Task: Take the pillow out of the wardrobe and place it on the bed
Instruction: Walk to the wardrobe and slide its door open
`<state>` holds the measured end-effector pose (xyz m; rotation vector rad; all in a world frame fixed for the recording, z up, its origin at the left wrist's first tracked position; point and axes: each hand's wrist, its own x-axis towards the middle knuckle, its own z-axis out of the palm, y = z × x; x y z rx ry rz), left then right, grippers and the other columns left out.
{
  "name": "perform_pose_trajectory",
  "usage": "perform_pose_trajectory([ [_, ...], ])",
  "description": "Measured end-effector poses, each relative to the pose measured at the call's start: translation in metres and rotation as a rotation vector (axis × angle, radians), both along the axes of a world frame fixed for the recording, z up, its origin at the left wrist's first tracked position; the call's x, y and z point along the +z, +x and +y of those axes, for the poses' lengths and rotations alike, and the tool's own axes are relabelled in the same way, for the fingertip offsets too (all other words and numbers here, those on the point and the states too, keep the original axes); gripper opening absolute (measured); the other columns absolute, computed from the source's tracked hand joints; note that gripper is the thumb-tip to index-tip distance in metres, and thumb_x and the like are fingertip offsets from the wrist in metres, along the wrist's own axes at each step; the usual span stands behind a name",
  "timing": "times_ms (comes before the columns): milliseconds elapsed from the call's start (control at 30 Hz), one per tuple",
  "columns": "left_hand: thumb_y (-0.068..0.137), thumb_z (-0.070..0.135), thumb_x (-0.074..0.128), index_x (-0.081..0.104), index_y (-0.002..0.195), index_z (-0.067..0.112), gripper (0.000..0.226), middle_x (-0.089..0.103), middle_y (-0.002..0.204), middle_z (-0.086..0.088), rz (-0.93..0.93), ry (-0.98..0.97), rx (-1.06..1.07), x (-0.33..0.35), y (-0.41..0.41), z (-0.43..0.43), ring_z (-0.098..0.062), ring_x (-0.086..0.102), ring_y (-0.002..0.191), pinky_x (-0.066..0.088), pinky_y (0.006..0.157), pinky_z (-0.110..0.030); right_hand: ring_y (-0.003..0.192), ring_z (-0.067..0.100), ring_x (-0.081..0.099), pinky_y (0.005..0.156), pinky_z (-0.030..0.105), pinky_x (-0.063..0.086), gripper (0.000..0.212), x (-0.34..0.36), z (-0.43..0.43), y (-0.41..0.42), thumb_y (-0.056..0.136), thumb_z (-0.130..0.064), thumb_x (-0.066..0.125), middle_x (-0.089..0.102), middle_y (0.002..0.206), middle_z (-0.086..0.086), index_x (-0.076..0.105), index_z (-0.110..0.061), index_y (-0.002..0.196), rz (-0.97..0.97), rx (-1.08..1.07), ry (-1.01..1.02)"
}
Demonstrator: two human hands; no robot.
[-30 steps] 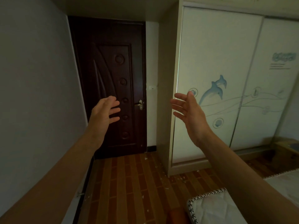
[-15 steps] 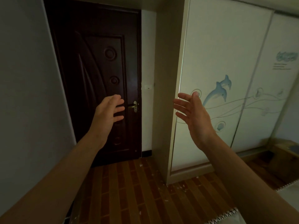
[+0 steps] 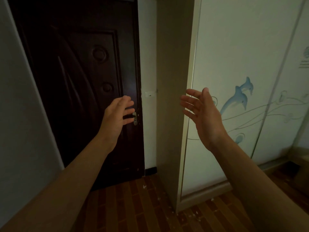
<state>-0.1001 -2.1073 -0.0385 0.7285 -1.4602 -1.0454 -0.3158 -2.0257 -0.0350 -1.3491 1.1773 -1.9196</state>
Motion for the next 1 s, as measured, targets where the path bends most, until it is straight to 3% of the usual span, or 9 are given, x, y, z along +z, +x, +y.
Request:
perform_pose_trajectory([
  [333,0.095,0.045,0.045,0.059,0.116,0.023,0.033,0.064,0.121,-0.002,-0.014,-0.036,-0.125,0.005,-0.075,-0.122,-0.016,0.062,0.11,0.051,0.095,-0.046,0.111,0.008,0.065,0.097,0.028,0.049,0.054,-0.009,-0.096,-0.059,0.096,-0.061,0.026,0.068,0.122,-0.008,0.057,-0.028,0.126,-0.06,-0.113,0.011],
  [600,0.085,0.052,0.048,0.059,0.11,0.031,0.034,0.065,0.118,0.001,-0.006,-0.089,-0.355,-0.012,-0.154,-0.24,-0.015,0.063,0.108,0.052,0.086,-0.038,0.116,0.016,0.061,0.108,0.042,0.044,0.053,-0.015,-0.17,-0.105,0.098,-0.056,0.023,0.064,0.128,0.0,0.056,-0.026,0.126,-0.063,-0.36,0.041],
  [867,0.085,0.059,0.045,0.052,0.126,0.03,0.051,0.061,0.123,0.005,-0.021,-0.18,-0.544,-0.005,-0.221,-0.343,-0.007,0.061,0.107,0.052,0.085,-0.032,0.116,0.019,0.062,0.108,0.046,0.043,0.052,-0.003,-0.241,-0.143,0.099,-0.054,0.026,0.065,0.126,0.005,0.058,-0.022,0.123,-0.114,-0.563,0.025],
  [1000,0.087,0.054,0.044,0.054,0.117,0.033,0.039,0.062,0.119,0.003,0.027,-0.164,-0.675,-0.002,-0.263,-0.361,-0.01,0.061,0.106,0.053,0.086,-0.034,0.112,0.016,0.064,0.106,0.044,0.045,0.048,-0.004,-0.249,-0.16,0.098,-0.055,0.028,0.07,0.119,0.0,0.062,-0.026,0.116,-0.12,-0.655,0.031],
])
